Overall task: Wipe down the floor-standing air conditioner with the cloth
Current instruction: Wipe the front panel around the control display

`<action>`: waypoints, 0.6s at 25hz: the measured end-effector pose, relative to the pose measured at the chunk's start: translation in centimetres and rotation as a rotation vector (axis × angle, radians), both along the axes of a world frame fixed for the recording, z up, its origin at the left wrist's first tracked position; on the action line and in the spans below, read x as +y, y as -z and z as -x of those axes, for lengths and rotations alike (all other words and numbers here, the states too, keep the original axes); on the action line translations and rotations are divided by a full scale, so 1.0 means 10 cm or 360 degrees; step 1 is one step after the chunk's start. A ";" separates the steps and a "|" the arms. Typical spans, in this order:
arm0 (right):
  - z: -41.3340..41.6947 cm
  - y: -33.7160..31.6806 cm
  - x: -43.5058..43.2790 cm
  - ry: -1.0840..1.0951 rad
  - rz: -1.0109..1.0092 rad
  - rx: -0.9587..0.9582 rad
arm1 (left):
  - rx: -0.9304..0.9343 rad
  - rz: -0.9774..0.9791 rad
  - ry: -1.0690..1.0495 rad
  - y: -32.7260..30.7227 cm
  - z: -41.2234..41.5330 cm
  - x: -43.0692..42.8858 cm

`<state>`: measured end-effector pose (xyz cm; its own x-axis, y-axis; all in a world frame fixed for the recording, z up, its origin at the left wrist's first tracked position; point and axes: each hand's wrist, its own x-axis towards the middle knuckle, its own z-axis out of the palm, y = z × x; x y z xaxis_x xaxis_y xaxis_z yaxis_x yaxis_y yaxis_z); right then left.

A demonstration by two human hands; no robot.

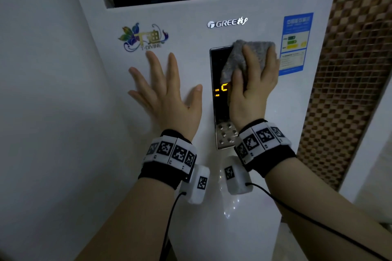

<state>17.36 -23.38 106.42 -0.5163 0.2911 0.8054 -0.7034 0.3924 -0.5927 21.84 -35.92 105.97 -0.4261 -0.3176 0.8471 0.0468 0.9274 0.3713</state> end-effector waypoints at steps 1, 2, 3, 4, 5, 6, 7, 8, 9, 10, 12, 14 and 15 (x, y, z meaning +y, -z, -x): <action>0.01 0.02 0.02 -0.0036 -0.0071 0.0037 | 0.0002 0.0009 0.0001 0.00 0.01 0.03; 0.04 0.02 0.08 -0.0050 -0.0084 0.0066 | 0.0005 0.0018 0.0001 -0.01 0.03 0.07; 0.08 -0.01 0.16 -0.0036 -0.0036 0.0067 | 0.0011 0.0020 -0.0003 -0.01 0.04 0.09; 0.13 -0.05 0.23 -0.0010 0.0069 0.0031 | 0.0023 0.0010 -0.0009 -0.02 0.06 0.11; 0.15 -0.09 0.29 0.0015 0.0194 -0.0025 | 0.0037 -0.0007 -0.0017 -0.03 0.07 0.13; 0.16 -0.12 0.31 0.0030 0.0280 -0.0073 | 0.0052 -0.0021 -0.0025 -0.04 0.08 0.15; 0.15 -0.12 0.29 0.0031 0.0284 -0.0090 | 0.0062 -0.0030 -0.0032 -0.05 0.09 0.18; 0.13 -0.10 0.26 0.0021 0.0214 -0.0073 | 0.0067 -0.0031 -0.0031 -0.05 0.10 0.21; 0.11 -0.05 0.24 0.0003 0.0109 -0.0036 | 0.0070 -0.0029 -0.0022 -0.06 0.11 0.25; 0.11 -0.01 0.25 -0.0019 0.0017 0.0010 | 0.0074 -0.0021 -0.0012 -0.05 0.12 0.29; 0.16 -0.01 0.36 -0.0030 -0.0015 0.0049 | 0.0077 -0.0005 0.0000 -0.05 0.14 0.36; 0.23 -0.06 0.46 -0.0010 0.0163 -0.0028 | 0.0085 -0.0005 0.0004 -0.04 0.16 0.39; 0.24 -0.08 0.48 -0.0001 0.0246 -0.0070 | 0.0093 -0.0007 -0.0006 -0.05 0.18 0.42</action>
<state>14.96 -18.56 107.22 -0.5502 0.4097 0.7277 -0.6756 0.2939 -0.6762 20.06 -31.75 106.45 -0.3749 -0.3230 0.8690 0.0652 0.9258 0.3723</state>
